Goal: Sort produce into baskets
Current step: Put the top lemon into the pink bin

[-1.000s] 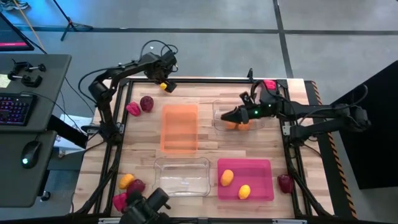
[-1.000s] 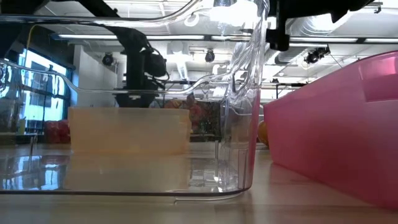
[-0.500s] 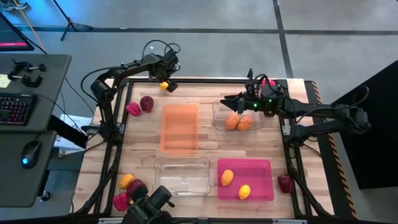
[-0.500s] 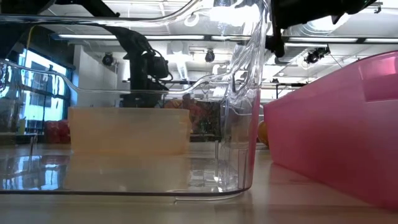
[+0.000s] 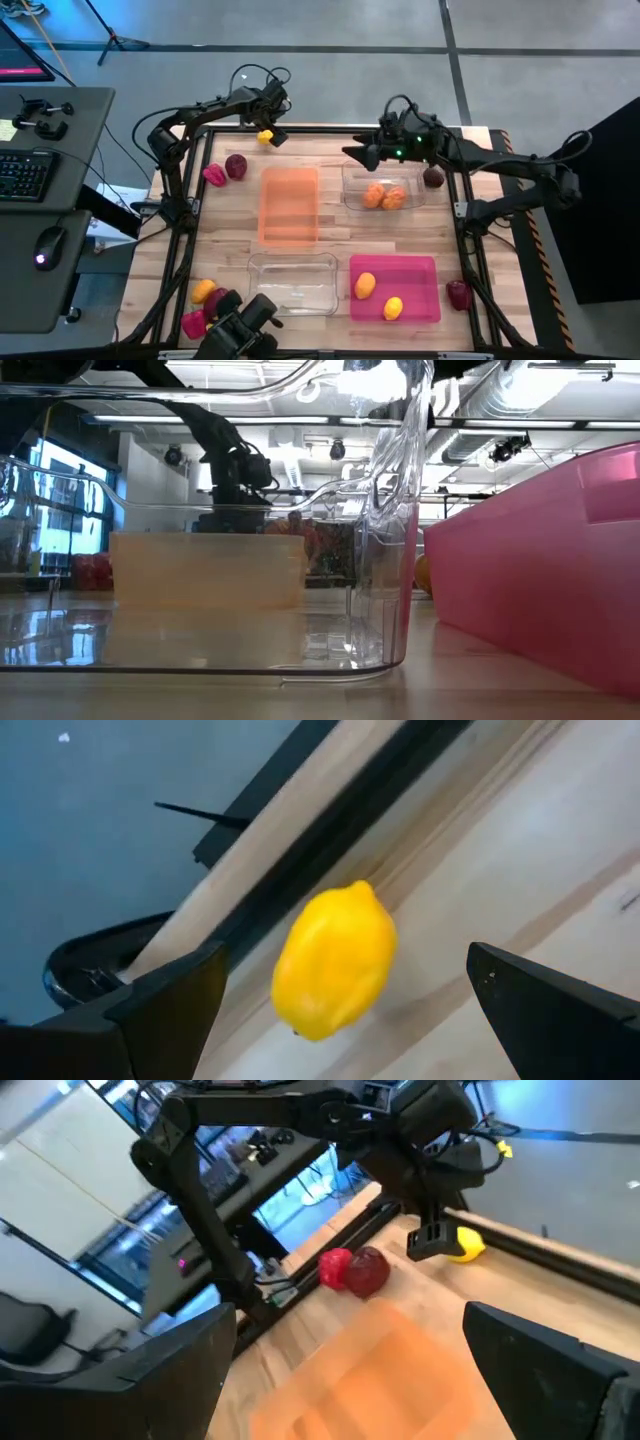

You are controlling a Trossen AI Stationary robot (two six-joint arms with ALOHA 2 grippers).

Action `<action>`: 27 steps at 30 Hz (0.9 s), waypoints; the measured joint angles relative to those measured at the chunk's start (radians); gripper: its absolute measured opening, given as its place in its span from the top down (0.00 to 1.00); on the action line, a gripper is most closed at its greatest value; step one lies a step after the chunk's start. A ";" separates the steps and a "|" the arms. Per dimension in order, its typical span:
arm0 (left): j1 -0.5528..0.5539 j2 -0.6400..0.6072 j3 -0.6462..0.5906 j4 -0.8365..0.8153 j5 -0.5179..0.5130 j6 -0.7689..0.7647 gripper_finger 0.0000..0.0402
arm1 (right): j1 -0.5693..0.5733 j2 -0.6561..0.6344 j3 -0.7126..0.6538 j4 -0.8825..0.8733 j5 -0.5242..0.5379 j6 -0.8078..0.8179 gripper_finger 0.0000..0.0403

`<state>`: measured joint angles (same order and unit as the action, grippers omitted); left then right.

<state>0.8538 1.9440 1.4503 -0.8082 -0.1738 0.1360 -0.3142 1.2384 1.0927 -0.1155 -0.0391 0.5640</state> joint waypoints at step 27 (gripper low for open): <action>0.013 0.032 0.006 -0.067 -0.019 -0.005 0.01 | -0.027 0.052 0.119 -0.157 0.006 0.037 0.06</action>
<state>0.8665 1.9764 1.4559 -0.8755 -0.1925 0.1311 -0.3408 1.2903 1.2118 -0.2727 -0.0332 0.6012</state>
